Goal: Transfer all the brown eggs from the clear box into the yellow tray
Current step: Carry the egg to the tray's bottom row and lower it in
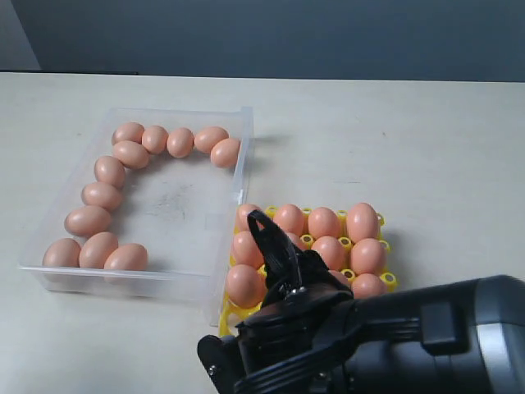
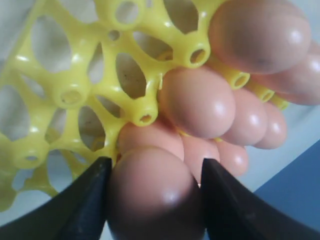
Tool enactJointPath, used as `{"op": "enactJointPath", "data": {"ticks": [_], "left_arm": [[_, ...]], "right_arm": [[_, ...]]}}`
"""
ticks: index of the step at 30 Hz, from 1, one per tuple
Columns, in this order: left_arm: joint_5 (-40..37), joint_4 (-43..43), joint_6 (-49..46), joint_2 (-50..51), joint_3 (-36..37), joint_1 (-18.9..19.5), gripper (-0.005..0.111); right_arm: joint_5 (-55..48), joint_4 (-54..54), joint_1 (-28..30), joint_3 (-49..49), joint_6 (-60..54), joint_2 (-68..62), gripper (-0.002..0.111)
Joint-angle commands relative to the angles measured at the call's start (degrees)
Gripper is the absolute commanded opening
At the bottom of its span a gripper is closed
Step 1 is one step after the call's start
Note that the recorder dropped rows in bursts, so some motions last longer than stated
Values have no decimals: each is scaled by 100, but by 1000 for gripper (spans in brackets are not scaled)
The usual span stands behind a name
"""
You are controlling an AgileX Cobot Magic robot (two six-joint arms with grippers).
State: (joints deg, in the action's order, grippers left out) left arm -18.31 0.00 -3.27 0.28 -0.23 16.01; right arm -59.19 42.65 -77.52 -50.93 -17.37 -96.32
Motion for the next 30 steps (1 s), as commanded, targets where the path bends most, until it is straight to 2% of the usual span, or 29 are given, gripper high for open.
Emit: {"op": "enactJointPath", "data": {"ticks": [1,7,9,13,21,27,30], "left_arm": [[63,0,3,-28,23,-26,0],[63,0,3,-28,23,-26,0],[63,0,3,-28,23,-26,0],[63,0,3,-28,23,-26,0],[63,0,3,-28,23,-26,0],[63,0,3,-28,23,-26,0],[63,0,3,-28,23,-26,0]], "right_arm": [[-345,217,-25,-20,204,7,-1],[-23,-485,-25,-20,258,-3,0],[-64,-496,-25,-20,258,-16,6],[-43,-459,-25,-20,258,-15,25],[-43,-447,-25,-20,284,-27,29],[-32,-447,-25,-20,331,-27,53],[109,-431,-13,-20,597,-27,54]]}}
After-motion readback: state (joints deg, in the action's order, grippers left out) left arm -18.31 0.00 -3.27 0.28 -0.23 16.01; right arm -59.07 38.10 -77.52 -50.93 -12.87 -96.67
